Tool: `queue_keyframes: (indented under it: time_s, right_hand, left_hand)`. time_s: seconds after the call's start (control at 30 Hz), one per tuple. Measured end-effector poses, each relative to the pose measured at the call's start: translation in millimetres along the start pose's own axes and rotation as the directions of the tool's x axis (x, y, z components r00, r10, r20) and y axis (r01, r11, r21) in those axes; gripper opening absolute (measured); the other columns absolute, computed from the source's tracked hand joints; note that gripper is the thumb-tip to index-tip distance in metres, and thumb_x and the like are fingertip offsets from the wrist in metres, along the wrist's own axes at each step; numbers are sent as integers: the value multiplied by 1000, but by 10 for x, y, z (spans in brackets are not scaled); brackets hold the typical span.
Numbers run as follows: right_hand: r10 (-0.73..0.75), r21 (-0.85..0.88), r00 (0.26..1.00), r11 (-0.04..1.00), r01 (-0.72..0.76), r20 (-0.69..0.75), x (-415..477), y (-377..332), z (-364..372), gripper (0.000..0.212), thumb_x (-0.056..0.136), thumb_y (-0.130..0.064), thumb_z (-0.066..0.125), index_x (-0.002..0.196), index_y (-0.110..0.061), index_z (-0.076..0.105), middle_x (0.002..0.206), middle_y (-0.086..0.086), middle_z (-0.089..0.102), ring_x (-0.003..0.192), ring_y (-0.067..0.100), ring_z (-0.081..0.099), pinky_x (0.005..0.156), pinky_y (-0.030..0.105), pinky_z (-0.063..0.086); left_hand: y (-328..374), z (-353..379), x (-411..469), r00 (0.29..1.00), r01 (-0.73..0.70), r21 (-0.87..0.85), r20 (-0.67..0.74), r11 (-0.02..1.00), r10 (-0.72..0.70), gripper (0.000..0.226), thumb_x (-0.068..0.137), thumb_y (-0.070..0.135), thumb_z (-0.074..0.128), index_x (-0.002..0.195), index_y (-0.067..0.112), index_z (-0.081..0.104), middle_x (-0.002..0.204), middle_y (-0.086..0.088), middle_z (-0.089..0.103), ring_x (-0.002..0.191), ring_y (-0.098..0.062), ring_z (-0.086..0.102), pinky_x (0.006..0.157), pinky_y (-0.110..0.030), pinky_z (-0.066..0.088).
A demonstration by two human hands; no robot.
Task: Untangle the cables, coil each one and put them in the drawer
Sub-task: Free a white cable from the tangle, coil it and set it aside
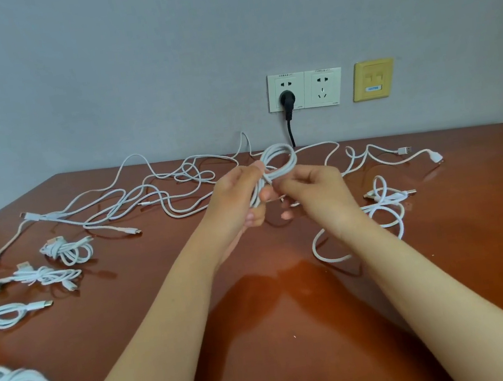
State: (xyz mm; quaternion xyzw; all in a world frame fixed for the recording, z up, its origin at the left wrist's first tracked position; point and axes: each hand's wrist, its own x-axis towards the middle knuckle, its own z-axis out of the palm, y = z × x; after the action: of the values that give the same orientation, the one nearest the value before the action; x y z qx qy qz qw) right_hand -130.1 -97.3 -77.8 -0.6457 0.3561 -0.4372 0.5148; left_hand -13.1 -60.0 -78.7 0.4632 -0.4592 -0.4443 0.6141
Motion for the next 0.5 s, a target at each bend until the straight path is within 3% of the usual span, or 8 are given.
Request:
queue_keyframes:
  time_s: [0.1,0.2,0.27,0.33,0.4,0.5]
  right_hand:
    - [-88,-73,992,994,82,-93,-40,28,89,21,86,-2,56,70,-13,65,68,21,64,52,13,53,53,21,49]
    - [-105,-5,975,994,106,-198,-51,53,104,23,80,-1,58,66,-18,64,58,2,64,51,7,54,56,21,50]
    - [-84,59,965,993,102,-249,-42,80,119,22,78,-2,62,68,-21,64,60,2,65,56,10,56,59,23,50]
    - [-90,80,969,991,111,-231,-49,96,139,21,77,-1,64,75,-22,65,74,18,67,65,14,56,65,28,49]
    - [-128,90,979,986,143,-157,-59,107,151,27,79,5,59,84,-21,65,78,27,61,68,11,53,64,21,46]
    - [-189,105,980,975,195,-61,-49,136,131,35,84,8,54,84,-26,63,72,6,61,69,10,53,65,16,45]
  left_hand:
    - [-10,20,19,998,-6,-5,-58,1000,6,21,100,22,38,84,10,43,46,4,45,31,-6,22,38,-15,17]
    - [-23,78,31,994,-39,5,-103,999,39,15,99,18,38,87,11,44,46,2,46,31,-7,24,37,-14,18]
    - [-22,88,39,992,-50,-17,-118,999,48,14,98,15,37,88,11,45,45,2,45,31,-7,24,36,-13,19]
    - [-19,68,44,992,-58,-38,-118,998,53,21,99,15,36,82,10,47,46,2,45,31,-6,23,36,-15,18]
    - [-8,37,44,990,-55,-75,-134,996,45,23,99,16,35,79,11,46,46,3,45,31,-6,23,38,-16,16]
    - [-2,13,49,988,-62,-91,-144,994,48,21,100,17,36,82,12,47,47,2,44,32,-6,24,38,-16,16]
